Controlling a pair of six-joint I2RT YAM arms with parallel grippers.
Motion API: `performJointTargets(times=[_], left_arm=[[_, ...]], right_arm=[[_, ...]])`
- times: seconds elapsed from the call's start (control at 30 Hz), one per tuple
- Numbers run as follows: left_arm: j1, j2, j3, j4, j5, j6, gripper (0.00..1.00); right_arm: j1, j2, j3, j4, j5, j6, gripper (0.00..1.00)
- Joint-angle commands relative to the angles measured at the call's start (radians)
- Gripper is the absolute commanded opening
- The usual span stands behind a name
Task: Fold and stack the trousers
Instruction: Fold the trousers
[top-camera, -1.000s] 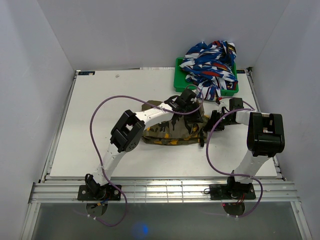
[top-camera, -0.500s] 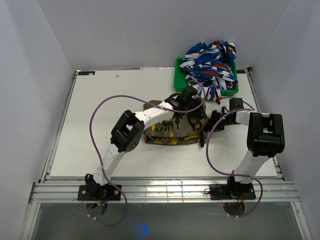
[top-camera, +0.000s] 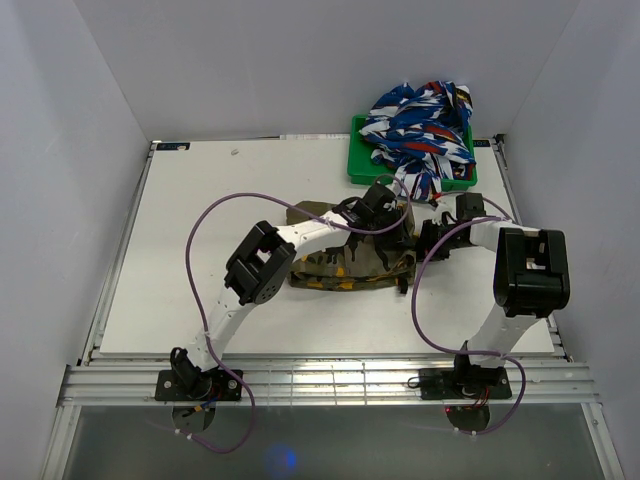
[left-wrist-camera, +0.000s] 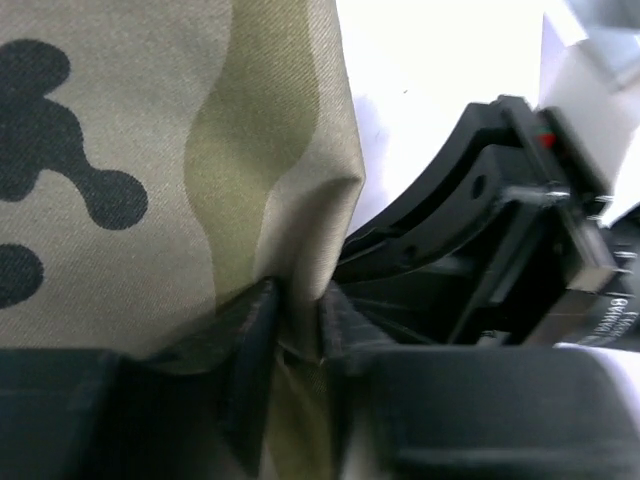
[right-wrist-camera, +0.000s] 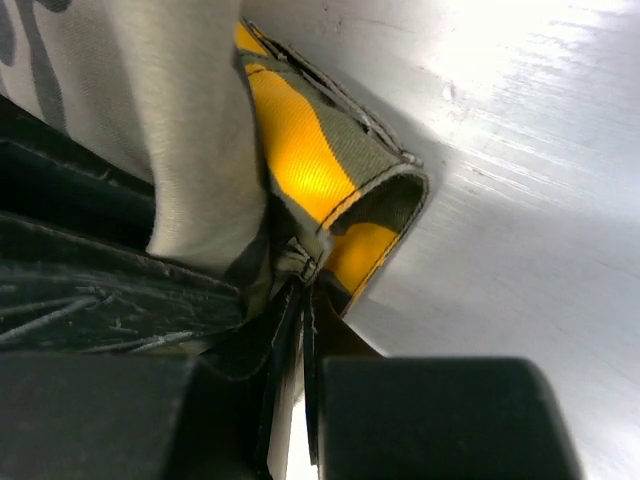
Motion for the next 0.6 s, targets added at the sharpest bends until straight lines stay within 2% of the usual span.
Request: performJointTargets(times=[0.0,0.03,0.1,0.2,0.4,0.47,0.5,0.57], left_arm=[[0.0,-0.034,-0.017,-0.029,0.036,0.013,0.37],[0.006,-0.041,-0.017,-0.024,0.045,0.018,0.43],[0.02,-0.06,0.009,-0.029,0.056,0.036,0.47],[0.026,-0.088,0.043,-0.059,0.081,0.093,0.6],[0.043,-0.263,-0.003,-0.11,0.122,0.254,0.8],[0.081,-0.358,-0.076,-0.11,0.139,0.288,0.87],[0.098,-0.388,-0.104,-0.106,0.163,0.294,0.9],[0.147,-0.46,-0.172,-0.115,0.174,0.329,0.93]], right_arm=[[0.002,-0.058,0.052,-0.054,0.126,-0.086,0.08],[0.0,-0.069,0.069,-0.086,0.142,-0.096,0.08],[-0.009,-0.096,0.089,-0.125,0.149,-0.138,0.08],[-0.045,-0.124,0.135,-0.217,0.139,-0.198,0.08],[-0.102,-0.199,0.281,-0.346,0.11,-0.306,0.09],[-0.102,-0.213,0.322,-0.366,0.059,-0.303,0.18],[-0.101,-0.214,0.351,-0.376,0.047,-0.292,0.31],[-0.098,-0.208,0.37,-0.378,0.024,-0.258,0.41]])
